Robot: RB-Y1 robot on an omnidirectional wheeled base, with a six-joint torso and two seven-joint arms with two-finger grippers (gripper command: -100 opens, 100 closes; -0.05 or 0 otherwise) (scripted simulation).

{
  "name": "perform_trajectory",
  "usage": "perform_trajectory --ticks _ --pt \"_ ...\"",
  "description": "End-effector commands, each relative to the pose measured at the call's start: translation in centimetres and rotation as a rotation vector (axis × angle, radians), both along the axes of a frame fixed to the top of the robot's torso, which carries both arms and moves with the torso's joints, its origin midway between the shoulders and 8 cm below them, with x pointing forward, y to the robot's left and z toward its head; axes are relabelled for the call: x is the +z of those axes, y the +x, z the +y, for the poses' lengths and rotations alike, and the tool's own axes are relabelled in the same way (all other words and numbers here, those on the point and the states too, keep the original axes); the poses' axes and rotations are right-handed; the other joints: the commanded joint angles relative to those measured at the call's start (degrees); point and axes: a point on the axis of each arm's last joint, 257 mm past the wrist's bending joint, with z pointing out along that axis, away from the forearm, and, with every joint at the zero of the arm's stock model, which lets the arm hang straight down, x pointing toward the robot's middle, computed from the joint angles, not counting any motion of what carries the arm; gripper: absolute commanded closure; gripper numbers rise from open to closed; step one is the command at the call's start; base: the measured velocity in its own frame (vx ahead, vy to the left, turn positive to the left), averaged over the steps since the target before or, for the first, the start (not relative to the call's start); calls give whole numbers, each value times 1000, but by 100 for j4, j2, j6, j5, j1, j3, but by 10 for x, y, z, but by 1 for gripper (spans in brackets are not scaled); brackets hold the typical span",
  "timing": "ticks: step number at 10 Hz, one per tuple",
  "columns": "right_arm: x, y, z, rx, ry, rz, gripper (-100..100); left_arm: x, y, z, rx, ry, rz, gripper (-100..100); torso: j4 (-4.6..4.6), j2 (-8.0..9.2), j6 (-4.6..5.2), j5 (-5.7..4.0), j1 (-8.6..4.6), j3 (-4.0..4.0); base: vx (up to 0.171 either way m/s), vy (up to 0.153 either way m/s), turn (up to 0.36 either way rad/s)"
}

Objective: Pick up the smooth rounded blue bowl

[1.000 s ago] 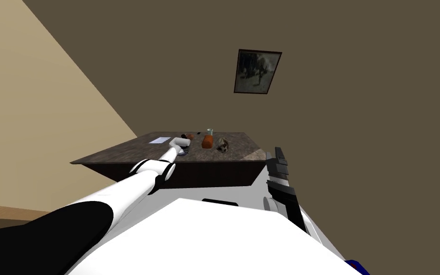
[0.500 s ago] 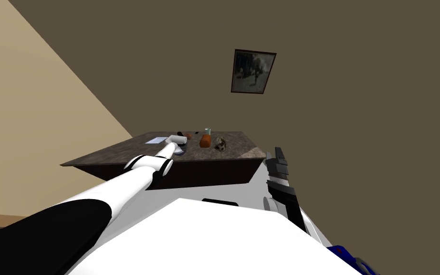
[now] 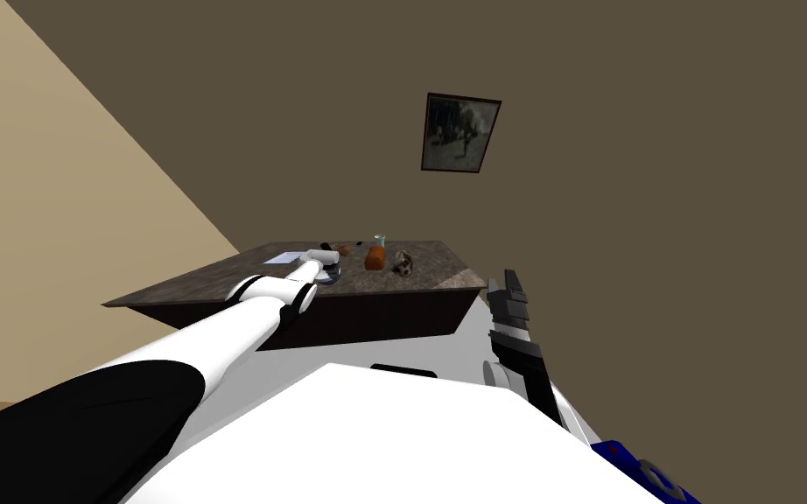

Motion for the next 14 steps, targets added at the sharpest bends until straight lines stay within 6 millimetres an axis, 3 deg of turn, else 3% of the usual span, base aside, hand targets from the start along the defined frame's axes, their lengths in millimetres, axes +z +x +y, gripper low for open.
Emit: perform_trajectory --ticks 1,3,6,7,8,9,10,11,13,14 --pt "0 0 0 0 0 0 0 16 -1 27 49 0 -45 -100 0 0 0 0 0 0 -106 -77 -117" --pt "0 0 0 0 0 0 0 29 10 23 31 10 -75 -100 3 5 -6 0 5 5 -31 -21 15" --pt "0 0 0 0 0 0 0 4 -11 30 66 -9 -16 -100 -5 -23 -6 7 25 -13 8 6 -3" --pt "0 0 0 0 0 0 0 12 -4 28 55 -3 -36 -100 -6 -23 -7 8 26 -13 0 0 0" --pt "0 0 0 0 0 0 0 4 -11 30 66 -10 -16 -100 -5 -23 -5 6 23 -12 0 0 0" --pt "0 0 0 0 0 0 0 -9 -23 34 85 -20 16 -100 -6 -22 -6 7 23 -12 0 0 0" --pt "0 0 0 0 0 0 0 -7 -30 50 110 -20 -4 -100 -6 -22 -6 7 23 -12 -1 -9 -147" --pt "0 0 0 0 0 0 0 -12 -35 51 118 -25 9 -100 -5 -21 -3 6 21 -11 -1 -6 -113" --pt "0 0 0 0 0 0 0 -7 -30 50 110 -20 -4 -100 -4 -20 -6 5 22 -11 -1 -1 -6" --pt "0 0 0 0 0 0 0 -11 -45 69 143 -25 -7 -100 -5 -21 -6 6 22 -11 0 -9 -173"
